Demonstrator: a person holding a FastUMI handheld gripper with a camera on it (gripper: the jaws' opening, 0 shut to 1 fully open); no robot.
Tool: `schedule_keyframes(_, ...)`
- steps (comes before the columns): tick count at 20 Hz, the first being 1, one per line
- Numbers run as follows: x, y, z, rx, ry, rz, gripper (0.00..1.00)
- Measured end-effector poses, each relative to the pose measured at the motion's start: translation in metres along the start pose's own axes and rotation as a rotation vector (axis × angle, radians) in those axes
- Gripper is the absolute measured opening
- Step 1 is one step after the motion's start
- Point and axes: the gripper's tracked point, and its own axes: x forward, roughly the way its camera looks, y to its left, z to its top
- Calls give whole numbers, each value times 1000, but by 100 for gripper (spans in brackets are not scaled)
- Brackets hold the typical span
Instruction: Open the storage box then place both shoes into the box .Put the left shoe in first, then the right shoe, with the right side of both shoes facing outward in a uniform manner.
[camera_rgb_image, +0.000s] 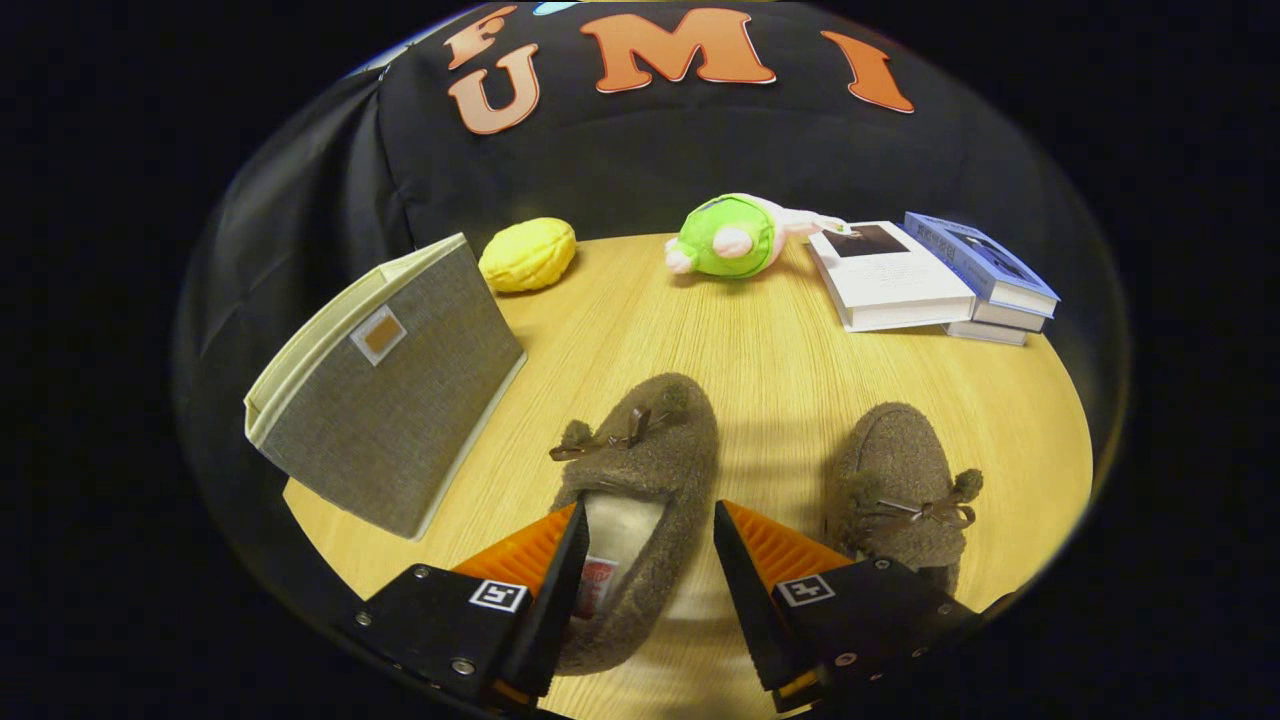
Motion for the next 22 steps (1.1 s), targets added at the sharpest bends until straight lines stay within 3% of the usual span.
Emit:
schedule_keyframes(2, 9, -11, -1, -36, 0, -63, 75)
schedule_keyframes(8, 28, -21, 9, -51, -35, -144, 61)
schedule_keyframes(10, 32, -15, 9, -34, -25, -125, 56)
schedule_keyframes(15, 35, -15, 12, 42, -2, -127, 13)
schedule_keyframes(22, 8, 13, 49, 169, -38, -72, 4)
